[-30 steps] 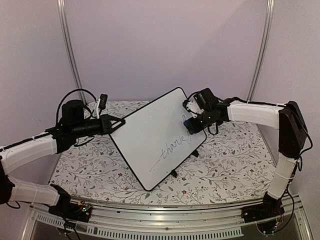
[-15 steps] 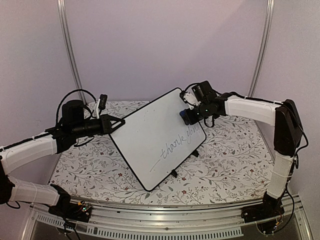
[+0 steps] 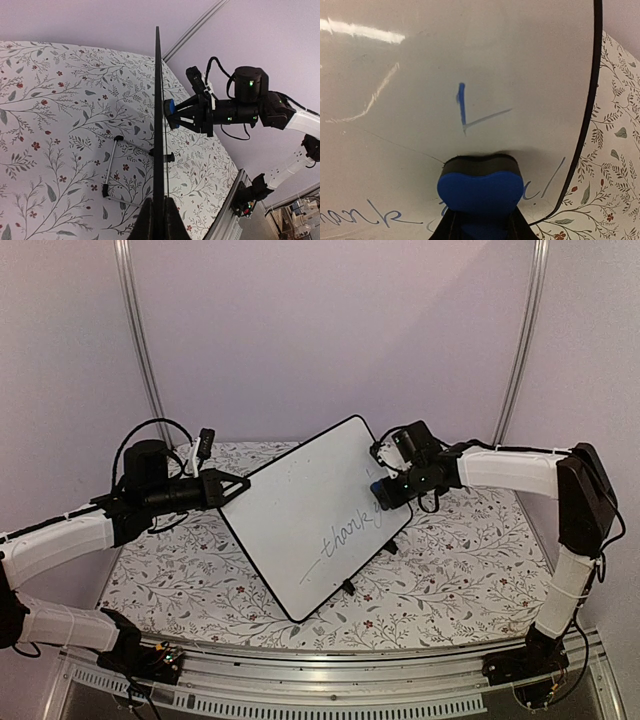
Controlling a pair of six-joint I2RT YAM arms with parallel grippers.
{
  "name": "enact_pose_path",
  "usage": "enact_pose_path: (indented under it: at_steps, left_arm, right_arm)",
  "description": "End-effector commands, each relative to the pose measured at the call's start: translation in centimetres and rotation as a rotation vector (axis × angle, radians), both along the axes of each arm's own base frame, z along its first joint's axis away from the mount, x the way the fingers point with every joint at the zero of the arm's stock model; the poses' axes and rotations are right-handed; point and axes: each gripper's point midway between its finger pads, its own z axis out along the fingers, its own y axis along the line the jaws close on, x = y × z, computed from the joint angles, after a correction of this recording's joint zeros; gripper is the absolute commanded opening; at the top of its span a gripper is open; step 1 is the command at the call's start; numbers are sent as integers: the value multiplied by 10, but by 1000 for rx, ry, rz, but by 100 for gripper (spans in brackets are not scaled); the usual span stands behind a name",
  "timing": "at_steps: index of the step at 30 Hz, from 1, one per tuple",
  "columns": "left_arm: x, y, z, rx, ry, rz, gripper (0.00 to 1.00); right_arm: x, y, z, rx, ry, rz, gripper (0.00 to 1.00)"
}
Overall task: Erase the whiteboard
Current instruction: Erase the whiteboard on the whiteboard stand.
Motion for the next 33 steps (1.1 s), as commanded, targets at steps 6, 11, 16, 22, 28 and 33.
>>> enact_pose_path:
  at_steps: [6,11,16,22,28,33]
  left_arm:
    - [-14,-13,48,-59,-198,-105,0]
    - [-13,-13,49,-58,-201,-102,0]
    - [-13,-12,48,-56,-202,-101,0]
    - [-14,-13,48,-57,-198,-106,0]
    - [-13,-13,47,-58,-196,-105,0]
    - [-13,-13,46,-56,-193,-104,0]
  right_arm:
    - [31,16,21,18,-23,11,0]
    - [45,25,24,9,-30,23,0]
    - [40,21,12,-7,-6,21,0]
    - [15,3,-14,-34,49,9,0]
    - [2,-9,-23,-32,63,-7,0]
    - [11,-9,-15,-16,44,-18,0]
